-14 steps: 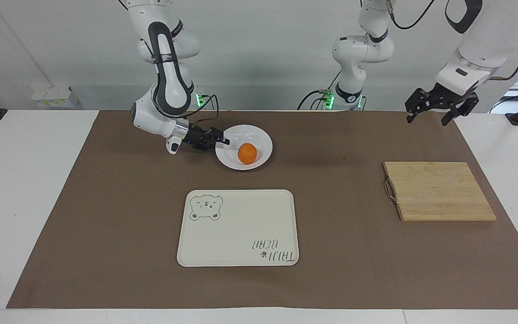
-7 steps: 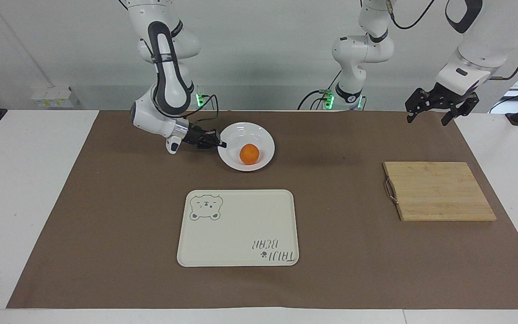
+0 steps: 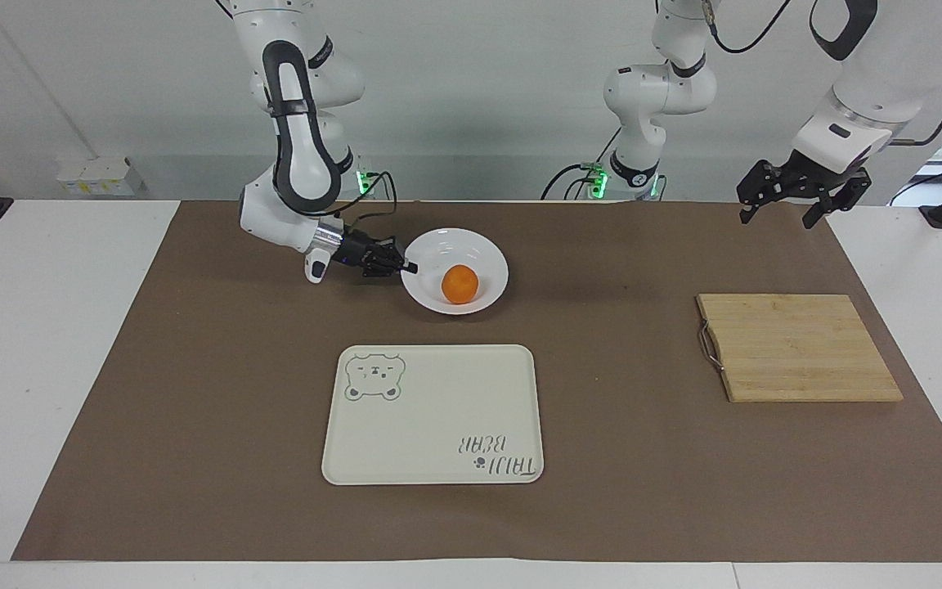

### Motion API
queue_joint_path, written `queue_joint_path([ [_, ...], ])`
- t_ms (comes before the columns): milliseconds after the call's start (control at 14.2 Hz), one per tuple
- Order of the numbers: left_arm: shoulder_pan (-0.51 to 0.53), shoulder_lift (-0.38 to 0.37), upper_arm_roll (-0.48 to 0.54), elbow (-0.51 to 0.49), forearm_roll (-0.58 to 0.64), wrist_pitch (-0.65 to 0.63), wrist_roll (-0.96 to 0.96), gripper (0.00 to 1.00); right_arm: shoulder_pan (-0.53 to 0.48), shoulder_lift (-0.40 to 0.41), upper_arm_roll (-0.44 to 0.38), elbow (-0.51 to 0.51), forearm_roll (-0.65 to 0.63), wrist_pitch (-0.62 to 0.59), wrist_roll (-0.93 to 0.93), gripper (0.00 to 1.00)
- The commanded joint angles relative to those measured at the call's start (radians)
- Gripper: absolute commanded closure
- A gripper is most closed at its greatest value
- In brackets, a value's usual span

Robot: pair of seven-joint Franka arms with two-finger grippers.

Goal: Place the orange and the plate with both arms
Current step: 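Grip the plate rim with the right gripper and slide it onto the tray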

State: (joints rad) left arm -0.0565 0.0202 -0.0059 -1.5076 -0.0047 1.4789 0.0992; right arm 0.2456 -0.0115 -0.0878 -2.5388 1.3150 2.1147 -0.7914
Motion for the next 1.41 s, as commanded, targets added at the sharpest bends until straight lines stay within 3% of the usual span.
queue_joint_path([
  [0, 0.007, -0.028, -0.005, -0.033, 0.014, 0.017, 0.004, 0.00, -0.006, 0.033, 0.000, 0.055, 0.056, -0.033, -0.035, 1.00],
  [423, 0.007, -0.028, -0.005, -0.033, 0.014, 0.017, 0.004, 0.00, -0.022, 0.146, -0.004, 0.248, 0.032, -0.030, 0.015, 1.00],
  [705, 0.007, -0.028, -0.005, -0.033, 0.014, 0.017, 0.004, 0.00, -0.040, 0.277, -0.006, 0.486, -0.048, -0.041, 0.203, 1.00],
  [988, 0.007, -0.028, -0.005, -0.033, 0.014, 0.017, 0.004, 0.00, -0.115, 0.438, -0.009, 0.688, -0.085, -0.081, 0.219, 1.00],
  [1340, 0.007, -0.028, -0.005, -0.033, 0.014, 0.017, 0.004, 0.00, -0.130, 0.511, -0.009, 0.735, -0.118, -0.078, 0.215, 1.00],
])
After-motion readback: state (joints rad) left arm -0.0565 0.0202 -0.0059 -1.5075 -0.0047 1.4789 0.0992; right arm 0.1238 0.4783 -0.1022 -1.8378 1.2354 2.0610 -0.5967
